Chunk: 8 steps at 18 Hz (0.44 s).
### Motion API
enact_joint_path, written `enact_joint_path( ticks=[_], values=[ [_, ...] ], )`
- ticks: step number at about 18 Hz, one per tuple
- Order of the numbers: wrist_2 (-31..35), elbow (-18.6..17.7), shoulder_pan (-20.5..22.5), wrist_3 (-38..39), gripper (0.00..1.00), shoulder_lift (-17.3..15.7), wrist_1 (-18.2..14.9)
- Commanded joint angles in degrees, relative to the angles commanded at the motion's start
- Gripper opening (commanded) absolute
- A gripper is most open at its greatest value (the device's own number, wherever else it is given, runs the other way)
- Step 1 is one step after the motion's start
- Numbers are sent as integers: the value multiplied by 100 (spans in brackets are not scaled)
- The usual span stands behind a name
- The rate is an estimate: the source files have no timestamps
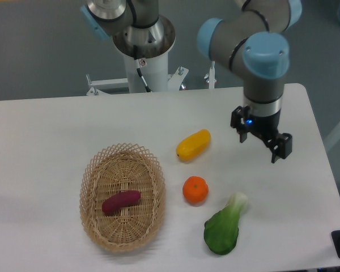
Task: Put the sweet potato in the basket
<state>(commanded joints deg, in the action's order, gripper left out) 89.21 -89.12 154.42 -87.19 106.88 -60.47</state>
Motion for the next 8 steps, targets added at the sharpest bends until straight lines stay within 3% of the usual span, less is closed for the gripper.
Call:
enact_joint_path(
  ticks=[8],
  values=[
    [-132, 62, 97, -27, 100, -9, -18]
  ],
)
